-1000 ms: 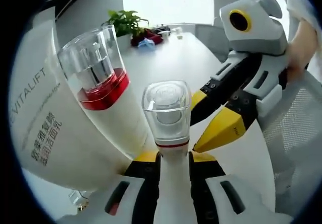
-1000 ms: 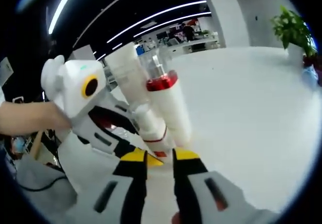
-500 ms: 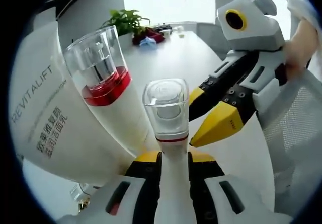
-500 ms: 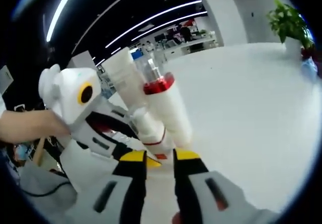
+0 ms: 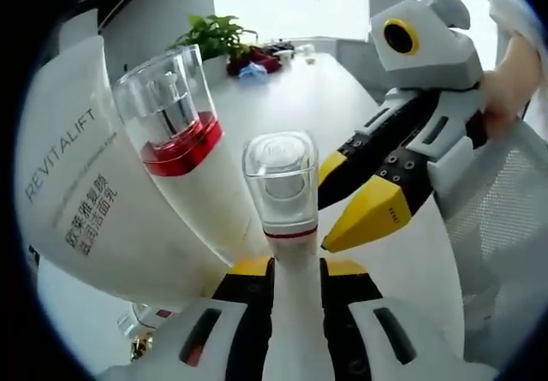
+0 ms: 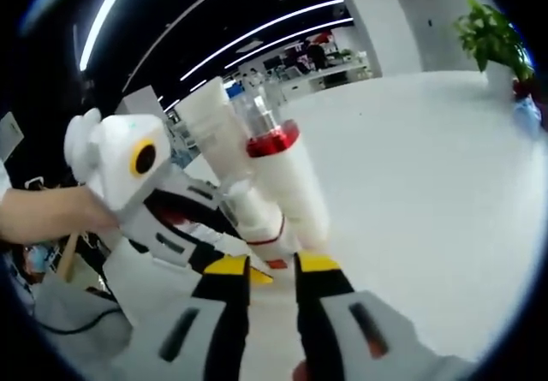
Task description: Arrange the skincare products in the storage area until every visible bottle or jar stands upright without overlapping.
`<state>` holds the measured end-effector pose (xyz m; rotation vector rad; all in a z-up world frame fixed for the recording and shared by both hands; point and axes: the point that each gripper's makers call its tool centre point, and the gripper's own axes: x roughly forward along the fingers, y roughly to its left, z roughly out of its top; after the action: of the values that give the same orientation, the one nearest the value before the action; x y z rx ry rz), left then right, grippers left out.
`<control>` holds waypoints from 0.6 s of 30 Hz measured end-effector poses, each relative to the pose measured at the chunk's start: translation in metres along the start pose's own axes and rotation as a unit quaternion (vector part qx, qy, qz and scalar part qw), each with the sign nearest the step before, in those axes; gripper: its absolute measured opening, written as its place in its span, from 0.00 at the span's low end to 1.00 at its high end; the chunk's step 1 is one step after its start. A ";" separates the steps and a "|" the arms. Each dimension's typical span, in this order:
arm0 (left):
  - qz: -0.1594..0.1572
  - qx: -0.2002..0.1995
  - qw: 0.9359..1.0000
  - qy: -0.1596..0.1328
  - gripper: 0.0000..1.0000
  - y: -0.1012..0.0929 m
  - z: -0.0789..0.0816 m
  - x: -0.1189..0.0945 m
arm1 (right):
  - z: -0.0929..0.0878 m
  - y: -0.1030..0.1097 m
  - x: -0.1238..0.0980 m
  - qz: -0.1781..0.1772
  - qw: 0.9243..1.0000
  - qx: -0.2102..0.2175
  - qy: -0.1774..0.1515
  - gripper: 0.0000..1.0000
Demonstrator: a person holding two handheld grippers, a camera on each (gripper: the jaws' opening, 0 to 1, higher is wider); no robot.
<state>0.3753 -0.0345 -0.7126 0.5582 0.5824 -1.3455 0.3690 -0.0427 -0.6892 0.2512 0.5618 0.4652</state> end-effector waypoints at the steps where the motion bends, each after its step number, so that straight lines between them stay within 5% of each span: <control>1: 0.000 0.000 1.000 -0.001 0.18 0.000 0.001 0.000 | 0.000 0.000 0.000 0.000 1.000 0.000 0.000 0.20; 18: -0.002 0.002 1.000 -0.002 0.18 0.001 0.002 0.002 | -0.004 0.004 -0.001 0.002 1.000 0.002 0.005 0.20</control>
<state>0.3763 -0.0366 -0.7124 0.5583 0.5778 -1.3520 0.3646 -0.0396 -0.6909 0.2543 0.5714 0.4694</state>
